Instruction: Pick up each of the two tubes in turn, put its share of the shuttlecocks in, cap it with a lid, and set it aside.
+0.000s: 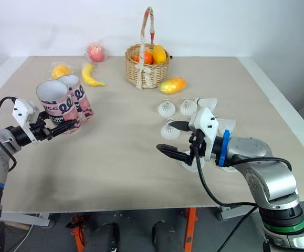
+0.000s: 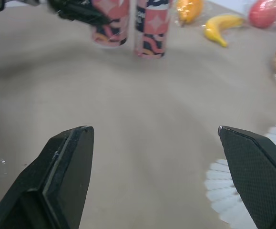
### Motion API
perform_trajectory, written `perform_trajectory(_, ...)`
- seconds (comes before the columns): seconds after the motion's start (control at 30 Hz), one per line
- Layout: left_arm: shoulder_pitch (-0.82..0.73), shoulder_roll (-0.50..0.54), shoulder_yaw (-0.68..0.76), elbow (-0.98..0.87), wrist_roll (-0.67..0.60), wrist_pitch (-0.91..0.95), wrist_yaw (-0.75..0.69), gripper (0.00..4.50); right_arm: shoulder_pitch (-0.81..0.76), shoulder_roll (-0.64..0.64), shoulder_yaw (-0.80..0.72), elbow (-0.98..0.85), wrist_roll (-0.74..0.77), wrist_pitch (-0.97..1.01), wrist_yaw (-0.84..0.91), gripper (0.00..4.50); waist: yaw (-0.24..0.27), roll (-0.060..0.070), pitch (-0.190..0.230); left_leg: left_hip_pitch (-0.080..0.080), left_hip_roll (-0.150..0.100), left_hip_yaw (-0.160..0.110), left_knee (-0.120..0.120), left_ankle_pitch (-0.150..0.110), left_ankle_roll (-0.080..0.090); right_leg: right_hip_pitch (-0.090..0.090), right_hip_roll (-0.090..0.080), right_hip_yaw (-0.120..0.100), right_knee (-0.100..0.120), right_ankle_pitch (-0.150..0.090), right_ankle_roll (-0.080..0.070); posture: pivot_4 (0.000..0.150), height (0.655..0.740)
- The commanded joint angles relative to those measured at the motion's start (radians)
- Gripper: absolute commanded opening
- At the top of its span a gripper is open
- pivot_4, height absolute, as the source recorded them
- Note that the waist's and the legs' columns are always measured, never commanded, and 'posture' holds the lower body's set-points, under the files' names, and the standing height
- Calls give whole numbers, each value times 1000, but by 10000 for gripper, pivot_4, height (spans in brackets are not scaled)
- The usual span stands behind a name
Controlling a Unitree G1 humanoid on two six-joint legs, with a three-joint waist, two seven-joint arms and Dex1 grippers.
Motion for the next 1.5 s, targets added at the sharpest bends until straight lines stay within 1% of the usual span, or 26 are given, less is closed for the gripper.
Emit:
perform_trajectory(0.03,-7,55,-81,-74,54,9,-68,32820,8,-11,-44,-61,32,12,-20,45000,1,0,0,0,0,0,0,0,0,0,0,0,0,0,0,1500,7400)
perform_trajectory(0.1,-27,90,-136,-85,100,23,-96,32820,18,-11,-47,-75,16,23,-55,45000,1,0,0,-1,0,-1,0,0,0,0,0,0,0,0,0,1500,7400)
perform_trajectory(0.2,-50,142,-205,-114,159,53,-131,32820,26,15,-51,-105,1,80,-164,45000,1,0,0,-1,0,-1,0,0,0,0,0,0,0,0,0,1500,7400)
perform_trajectory(0.37,-40,206,-254,-251,126,159,-233,32820,41,89,-25,-216,-42,186,-380,45000,-1,0,0,-1,0,-1,0,0,0,-1,0,0,0,-2,1,1500,7400)
perform_trajectory(0.47,-59,216,-273,-294,125,170,-273,32820,54,53,81,-253,-171,188,-439,45000,1,1,0,-3,-1,-3,0,0,0,-2,0,0,1,-3,0,1500,7400)
perform_trajectory(0.5,-70,213,-281,-305,129,169,-283,32820,49,67,87,-249,-177,210,-463,45000,1,1,0,-4,-1,-3,0,0,0,-2,0,0,1,-4,1,1500,7400)
perform_trajectory(0.53,-77,211,-285,-312,131,170,-289,32820,44,82,86,-245,-174,227,-479,45000,1,1,0,-4,-1,-3,0,0,0,-2,0,0,1,-4,2,1500,7400)
perform_trajectory(0.6,-88,200,-291,-322,124,180,-298,32820,33,146,37,-244,-79,321,-489,45000,2,0,0,-5,-2,-4,1,0,0,-2,0,0,1,-6,5,1500,7400)
perform_trajectory(0.63,-90,198,-296,-327,124,179,-305,32820,37,161,21,-258,-30,362,-475,45000,2,1,0,-5,-2,-4,1,0,0,-2,0,0,1,-6,5,1500,7400)
perform_trajectory(0.7,-86,199,-298,-334,118,182,-319,32820,35,187,0,-274,25,426,-473,45000,2,1,0,-5,-2,-5,1,0,0,-2,1,0,1,-5,5,1500,7400)
perform_trajectory(0.8,-81,203,-296,-333,119,181,-327,32820,-3,245,-14,-235,50,514,-534,45000,1,1,0,-5,-2,-5,1,0,0,-2,1,0,1,-6,5,1500,7400)
perform_trajectory(0.93,-60,234,-298,-342,129,178,-353,32820,-59,325,28,-146,-6,561,-628,45000,-1,1,0,-5,-1,-6,2,0,1,-2,2,0,1,-5,5,1500,7400)
perform_trajectory(1.23,-46,310,-289,-355,148,171,-371,32820,-110,384,126,34,-119,494,-662,45000,-1,1,0,-5,0,-7,1,0,1,-2,3,-1,2,-6,3,1500,7400)
perform_trajectory(1.37,-42,316,-283,-361,140,174,-368,32820,-146,429,156,106,-174,450,-684,45000,-3,1,0,-5,1,-6,1,0,1,-3,4,-1,2,-6,3,1500,7400)
perform_trajectory(1.5,-19,315,-273,-388,117,192,-370,32820,-165,442,180,143,-218,402,-675,45000,-2,1,0,-5,1,-7,1,1,1,-4,4,-1,5,-7,3,1500,7400)
